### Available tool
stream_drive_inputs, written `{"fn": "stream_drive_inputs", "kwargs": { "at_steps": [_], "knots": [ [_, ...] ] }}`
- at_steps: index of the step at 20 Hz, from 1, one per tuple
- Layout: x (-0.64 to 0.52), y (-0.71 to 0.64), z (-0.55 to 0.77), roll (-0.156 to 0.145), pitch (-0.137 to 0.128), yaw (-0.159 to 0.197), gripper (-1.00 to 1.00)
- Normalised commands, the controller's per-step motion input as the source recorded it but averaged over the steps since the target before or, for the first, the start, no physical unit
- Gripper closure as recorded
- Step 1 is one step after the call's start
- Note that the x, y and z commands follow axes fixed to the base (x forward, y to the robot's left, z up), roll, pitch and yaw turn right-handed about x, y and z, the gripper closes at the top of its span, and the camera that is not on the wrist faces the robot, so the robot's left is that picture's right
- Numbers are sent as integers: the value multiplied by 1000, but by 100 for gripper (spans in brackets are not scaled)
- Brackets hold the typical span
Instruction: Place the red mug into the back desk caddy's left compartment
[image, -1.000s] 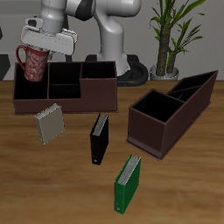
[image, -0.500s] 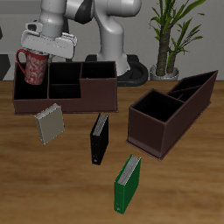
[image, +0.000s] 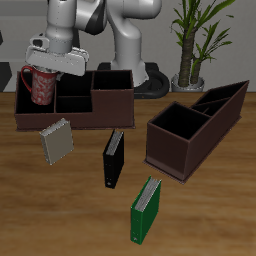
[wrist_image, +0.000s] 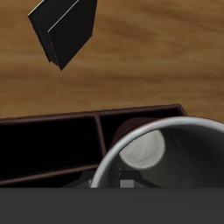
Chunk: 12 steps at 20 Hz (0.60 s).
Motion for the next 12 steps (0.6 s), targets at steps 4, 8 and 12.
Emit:
{"fn": "stream_drive_inputs", "kwargs": {
  "at_steps": [4, 8, 12],
  "knots": [
    [96, 57, -251, 17, 107, -17, -100],
    [4, 33, -51, 14, 21, -5, -100],
    [7, -37, 46, -7, 1, 1, -100]
  ]
}}
